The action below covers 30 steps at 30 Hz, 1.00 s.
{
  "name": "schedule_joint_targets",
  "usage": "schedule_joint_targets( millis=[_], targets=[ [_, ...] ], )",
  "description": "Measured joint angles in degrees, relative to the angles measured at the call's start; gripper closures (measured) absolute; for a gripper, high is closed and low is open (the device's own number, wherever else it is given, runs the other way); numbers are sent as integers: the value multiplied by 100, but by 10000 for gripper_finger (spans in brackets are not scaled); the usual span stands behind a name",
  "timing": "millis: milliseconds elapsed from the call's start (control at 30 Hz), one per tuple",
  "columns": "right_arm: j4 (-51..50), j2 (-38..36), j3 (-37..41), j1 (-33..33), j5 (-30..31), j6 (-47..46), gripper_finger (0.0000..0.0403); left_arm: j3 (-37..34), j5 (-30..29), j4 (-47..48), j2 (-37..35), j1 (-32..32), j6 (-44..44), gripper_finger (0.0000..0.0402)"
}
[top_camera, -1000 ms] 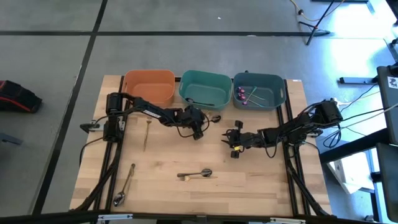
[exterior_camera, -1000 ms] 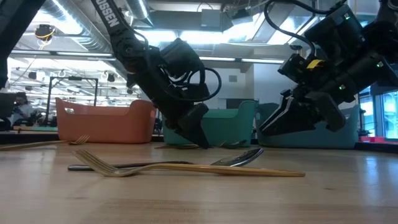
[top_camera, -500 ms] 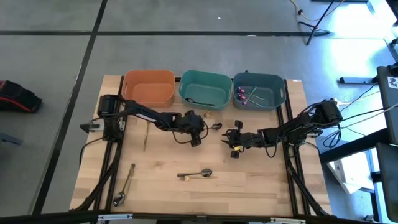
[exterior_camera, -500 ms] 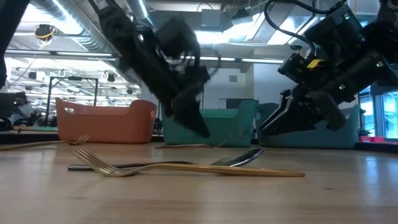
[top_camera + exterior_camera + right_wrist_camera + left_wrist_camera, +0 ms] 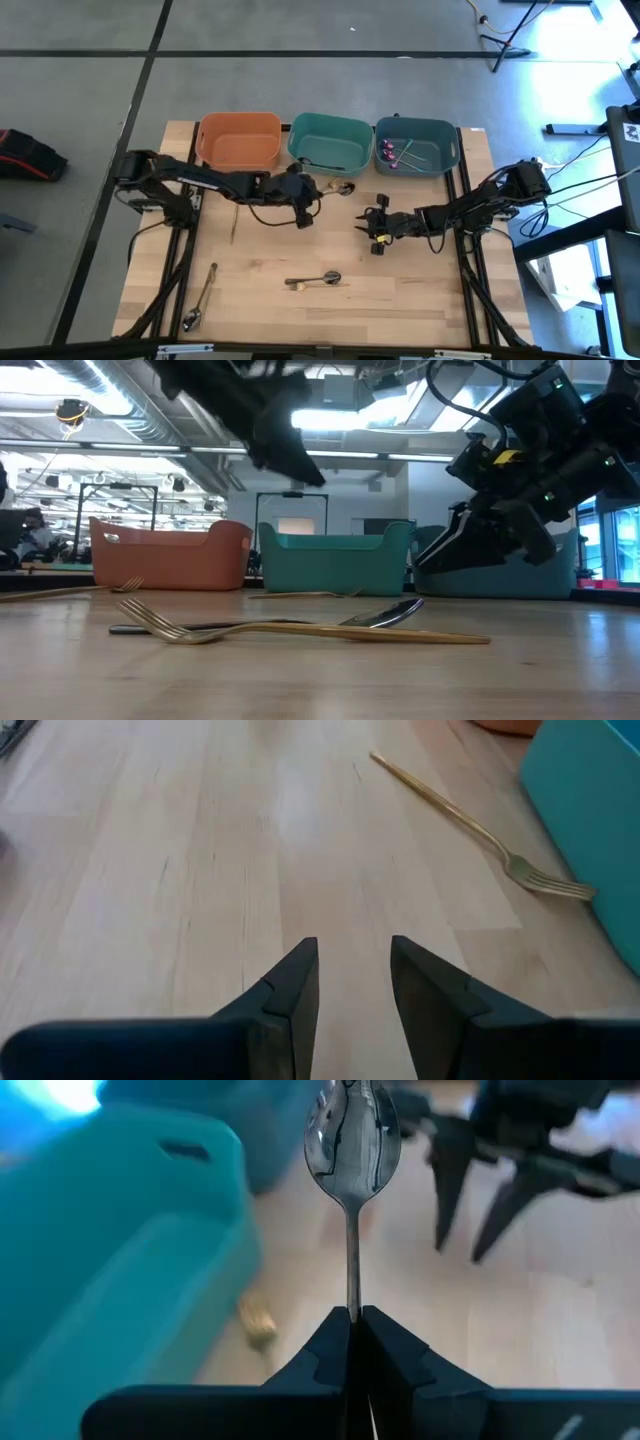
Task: Sort silverware by color (type)
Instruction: Put the black spoon into the green bin
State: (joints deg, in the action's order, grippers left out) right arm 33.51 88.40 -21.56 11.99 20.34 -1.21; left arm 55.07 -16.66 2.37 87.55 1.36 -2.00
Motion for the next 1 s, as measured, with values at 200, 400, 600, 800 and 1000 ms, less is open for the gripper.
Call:
schedule_joint_targets(
  millis=[200, 400, 600, 800, 1000],
  targets=[
    [50, 0, 0, 0, -2, -13, 285, 2, -596, -56, -312, 327, 819, 388],
    [91, 0, 0, 0, -2, -30, 285, 8, -170, -231, -236, 972, 1168, 388],
    [106, 0, 0, 0, -2, -114, 285, 7, 545, -405, -236, 1552, 1185, 388],
    [104, 0, 0, 0, -2, -114, 285, 7, 1037, -686, -43, 2047, 1342, 386],
    [113, 0, 0, 0, -3, -114, 285, 8, 1533, -1245, 323, 2447, 1419, 375]
  ],
)
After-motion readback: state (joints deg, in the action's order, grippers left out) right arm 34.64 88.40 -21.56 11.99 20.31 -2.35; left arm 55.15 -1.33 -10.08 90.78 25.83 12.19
